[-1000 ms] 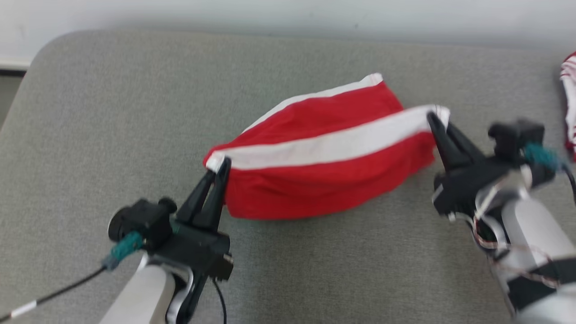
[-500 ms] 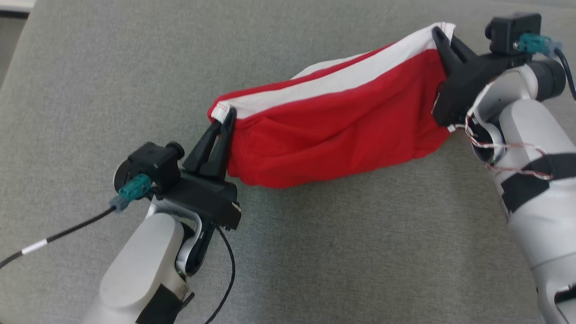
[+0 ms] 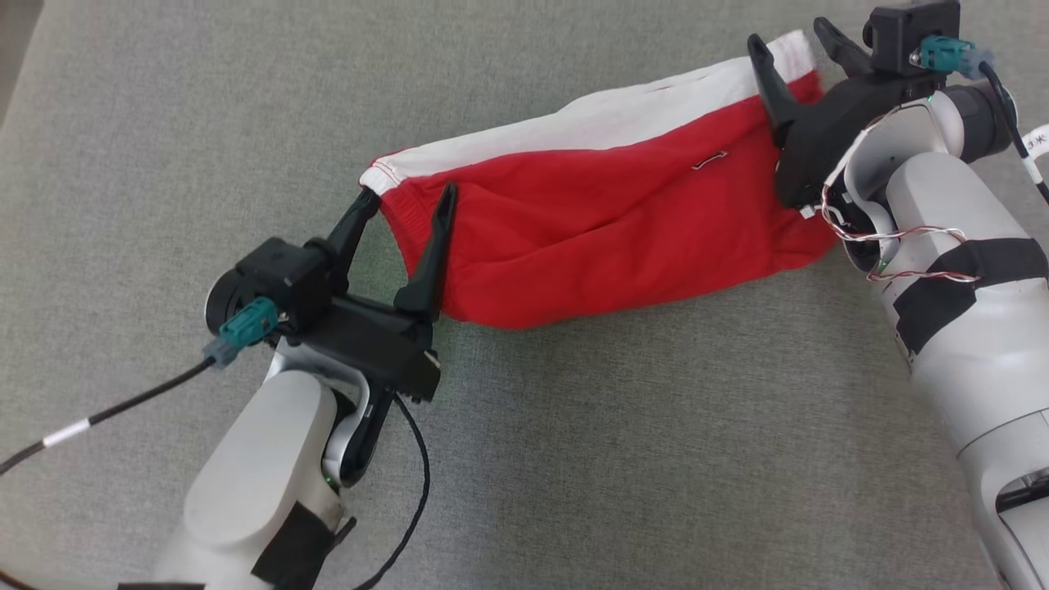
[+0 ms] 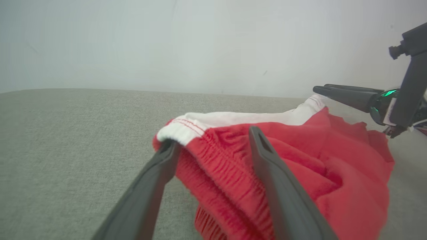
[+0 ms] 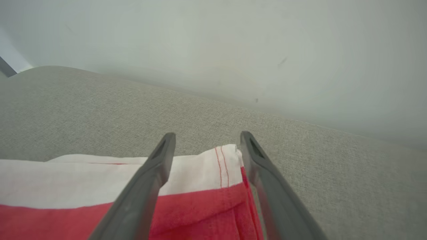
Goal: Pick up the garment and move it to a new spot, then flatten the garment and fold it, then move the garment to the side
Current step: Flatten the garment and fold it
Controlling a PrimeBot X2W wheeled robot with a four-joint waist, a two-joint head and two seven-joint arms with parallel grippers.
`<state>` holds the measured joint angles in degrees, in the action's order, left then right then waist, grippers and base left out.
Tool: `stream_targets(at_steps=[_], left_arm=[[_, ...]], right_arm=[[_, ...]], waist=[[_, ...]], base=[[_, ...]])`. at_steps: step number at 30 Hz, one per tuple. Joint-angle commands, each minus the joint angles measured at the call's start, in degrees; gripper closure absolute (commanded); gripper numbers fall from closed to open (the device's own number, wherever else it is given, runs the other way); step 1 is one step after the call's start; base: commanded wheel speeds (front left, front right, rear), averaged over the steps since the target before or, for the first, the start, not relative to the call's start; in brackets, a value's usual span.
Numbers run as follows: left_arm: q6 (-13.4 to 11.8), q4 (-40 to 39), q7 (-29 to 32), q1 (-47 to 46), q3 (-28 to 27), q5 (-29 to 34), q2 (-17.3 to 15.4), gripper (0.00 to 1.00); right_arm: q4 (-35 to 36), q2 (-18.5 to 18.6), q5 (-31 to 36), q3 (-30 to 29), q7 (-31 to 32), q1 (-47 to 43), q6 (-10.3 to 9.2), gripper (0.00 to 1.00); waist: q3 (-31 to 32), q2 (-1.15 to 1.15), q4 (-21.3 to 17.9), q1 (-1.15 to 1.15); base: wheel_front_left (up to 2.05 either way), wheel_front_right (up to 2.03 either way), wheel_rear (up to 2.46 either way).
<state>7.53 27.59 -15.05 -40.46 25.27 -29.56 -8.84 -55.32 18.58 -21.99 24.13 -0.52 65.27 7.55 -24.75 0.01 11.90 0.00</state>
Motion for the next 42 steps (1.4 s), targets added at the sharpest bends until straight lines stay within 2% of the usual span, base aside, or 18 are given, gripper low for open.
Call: stream_targets(at_steps=[1,13,19,28,42], left_arm=[[-0.09,-0.16,-0.16,1.31,-0.36,0.84,-0.04,0.00],[-0.09,-3.73,-0.16,9.02,-4.48,4.99,-0.15,0.00],[-0.09,-7.72,-0.16,13.92,-9.72,8.80,0.13,0.00],[-0.15,-15.61,-0.16,22.65,-19.76,15.46,2.47,0.00],[-0.11,-19.02,-0.16,29.07,-26.41,19.43,5.48,0.00]], right_arm=[[-0.34,-0.14,-0.58,0.46,-0.58,0.04,-0.17,0.00],[-0.80,2.64,-6.79,5.55,-5.76,-5.83,-0.17,0.00],[-2.10,3.77,-9.11,6.70,-7.60,-8.88,-0.17,0.00],[-4.90,5.16,-11.13,7.65,-8.27,-11.96,-0.17,0.00],[-13.74,4.40,-11.54,7.04,-5.99,-9.41,-0.17,0.00]], waist=[[0.86,-0.01,-0.46,0.00],[4.91,-0.01,-1.80,0.00],[7.03,-0.01,-1.66,0.00],[8.44,-0.01,0.90,0.00],[7.81,-0.01,4.34,0.00]], base=[[0.00,0.00,0.00],[0.00,0.00,0.00],[0.00,0.00,0.00],[0.00,0.00,0.00],[0.00,0.00,0.00]])
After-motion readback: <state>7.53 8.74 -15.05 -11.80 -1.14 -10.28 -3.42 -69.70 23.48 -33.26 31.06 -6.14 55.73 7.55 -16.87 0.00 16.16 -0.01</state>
